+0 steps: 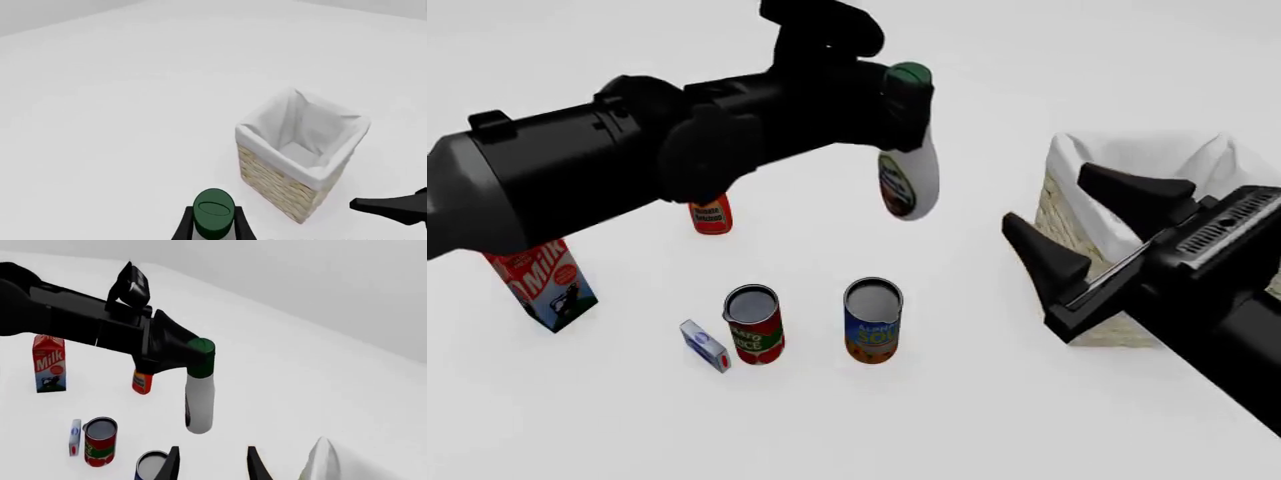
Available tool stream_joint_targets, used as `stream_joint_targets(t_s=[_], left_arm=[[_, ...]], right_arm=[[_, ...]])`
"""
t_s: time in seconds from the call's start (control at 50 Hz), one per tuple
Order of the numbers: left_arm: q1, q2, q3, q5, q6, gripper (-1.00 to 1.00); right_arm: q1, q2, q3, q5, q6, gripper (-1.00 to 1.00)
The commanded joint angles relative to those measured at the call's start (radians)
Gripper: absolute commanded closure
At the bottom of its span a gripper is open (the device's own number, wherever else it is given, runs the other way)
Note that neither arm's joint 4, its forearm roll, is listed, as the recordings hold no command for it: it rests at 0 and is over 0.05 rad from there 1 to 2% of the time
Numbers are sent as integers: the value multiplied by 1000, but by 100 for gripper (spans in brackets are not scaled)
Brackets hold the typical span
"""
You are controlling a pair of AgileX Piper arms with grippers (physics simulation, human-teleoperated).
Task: Pick the salad dressing and place it in the basket.
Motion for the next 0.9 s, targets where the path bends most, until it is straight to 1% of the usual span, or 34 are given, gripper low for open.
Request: stream_joint_targets(t_s=[0.02,0.12,0.16,0.28,0.52,0.9], left_arm=[[-12,-7,1,-7,14,100],[-16,-10,1,-6,11,100],[-22,-15,5,-6,7,100],[-31,-25,11,-4,13,100],[-42,-34,17,-2,8,100],[-61,-52,29,-5,4,100]], right_arm=[[25,94,-41,-56,-23,-100],[22,133,-60,-78,-24,-100],[18,153,-68,-91,-32,-100],[19,200,-93,-119,-37,-100],[18,275,-131,-155,-47,-100],[30,370,-167,-207,-21,-100]])
